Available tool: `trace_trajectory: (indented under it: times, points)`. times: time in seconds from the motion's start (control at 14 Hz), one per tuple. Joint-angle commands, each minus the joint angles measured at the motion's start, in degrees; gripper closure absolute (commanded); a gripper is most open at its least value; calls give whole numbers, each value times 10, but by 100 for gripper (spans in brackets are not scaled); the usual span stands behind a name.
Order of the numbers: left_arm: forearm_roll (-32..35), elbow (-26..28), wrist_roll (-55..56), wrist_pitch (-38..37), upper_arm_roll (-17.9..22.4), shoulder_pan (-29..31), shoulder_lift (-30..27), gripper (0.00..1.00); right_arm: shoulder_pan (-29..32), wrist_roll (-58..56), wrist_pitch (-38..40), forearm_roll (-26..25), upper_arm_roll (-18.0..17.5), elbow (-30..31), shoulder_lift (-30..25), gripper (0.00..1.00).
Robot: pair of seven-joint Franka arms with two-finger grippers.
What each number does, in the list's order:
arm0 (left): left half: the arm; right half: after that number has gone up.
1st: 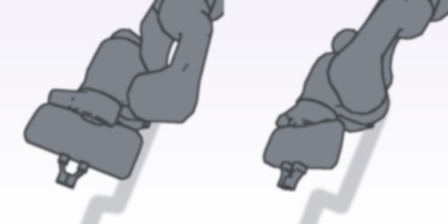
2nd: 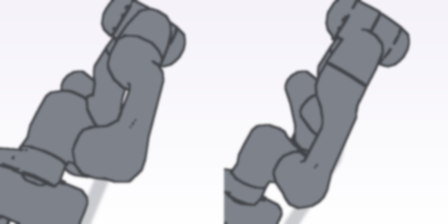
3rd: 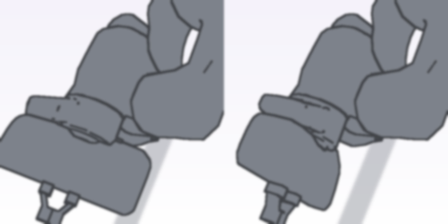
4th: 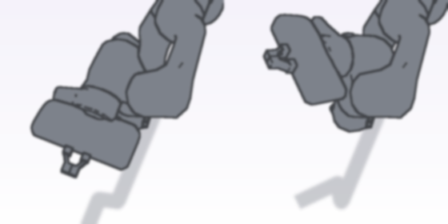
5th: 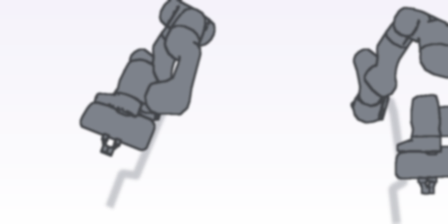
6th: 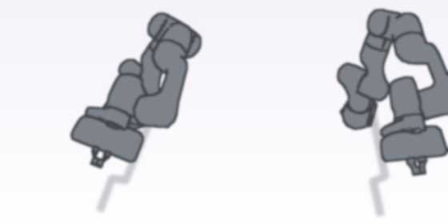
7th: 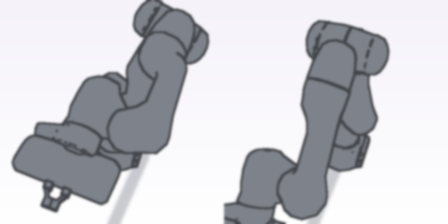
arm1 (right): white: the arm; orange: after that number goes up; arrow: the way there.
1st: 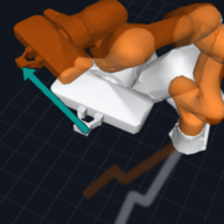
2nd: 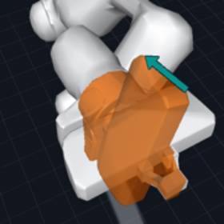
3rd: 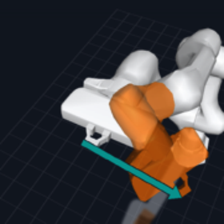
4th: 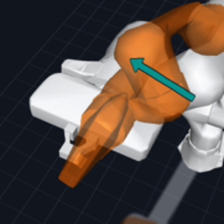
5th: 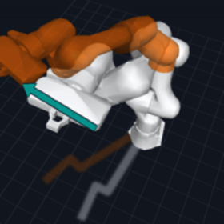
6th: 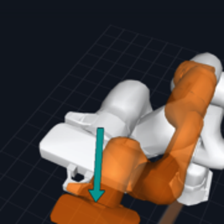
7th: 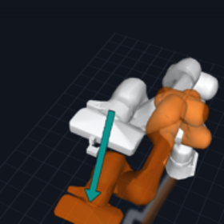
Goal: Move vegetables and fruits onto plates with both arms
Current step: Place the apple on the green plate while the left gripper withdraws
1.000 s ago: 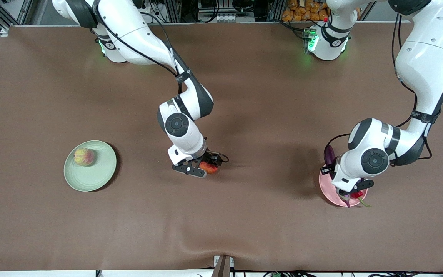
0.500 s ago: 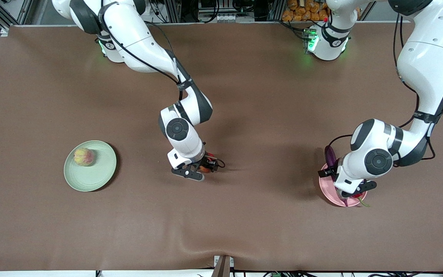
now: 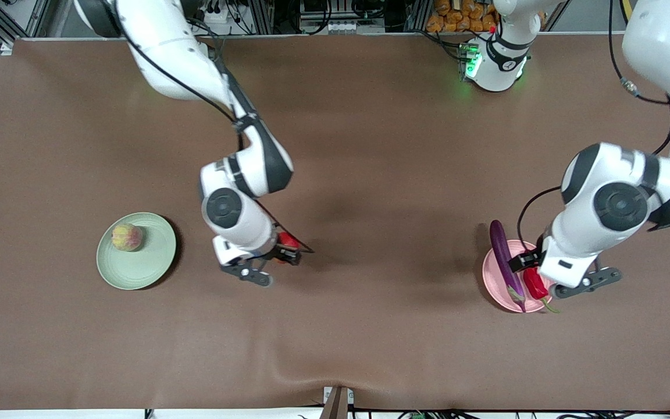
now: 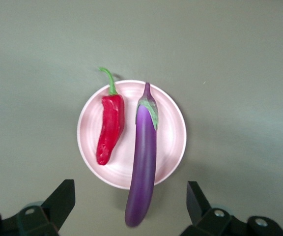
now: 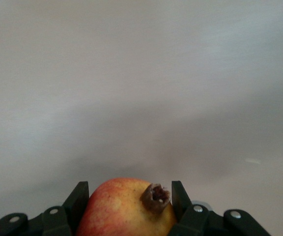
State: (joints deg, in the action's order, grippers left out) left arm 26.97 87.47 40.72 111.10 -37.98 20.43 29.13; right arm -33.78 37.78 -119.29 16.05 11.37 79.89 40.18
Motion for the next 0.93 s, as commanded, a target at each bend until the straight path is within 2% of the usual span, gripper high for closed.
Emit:
trace_trajectory:
  times: [0.0,0.07,0.21,0.43,0.57,0.64,0.71,0.86]
  points:
    - [-35,-10,-23,-35,-3,2,-91,0,83,-92,100,-4,-13,19,-51,85]
    - [-47,-10,-27,-43,-4,4,-121,0,102,-110,108,-10,-12,23,-54,85]
    - [-116,-20,-51,-65,-3,7,-168,0,149,-152,107,-19,-11,36,-49,85]
    - [-201,-25,-129,-93,-2,43,-206,0,211,-255,105,-44,-11,62,-49,84]
    - [-216,-25,-220,-122,6,70,-237,0,228,-279,104,-78,-11,66,-47,83]
    - [-220,-20,-261,-127,35,59,-259,0,236,-282,98,-101,-12,68,-43,81]
    - [-221,-20,-284,-148,82,16,-264,0,246,-284,82,-113,-12,73,-37,81]
    - [-223,-20,-296,-192,239,-131,-288,0,257,-322,36,-115,-12,111,-35,78]
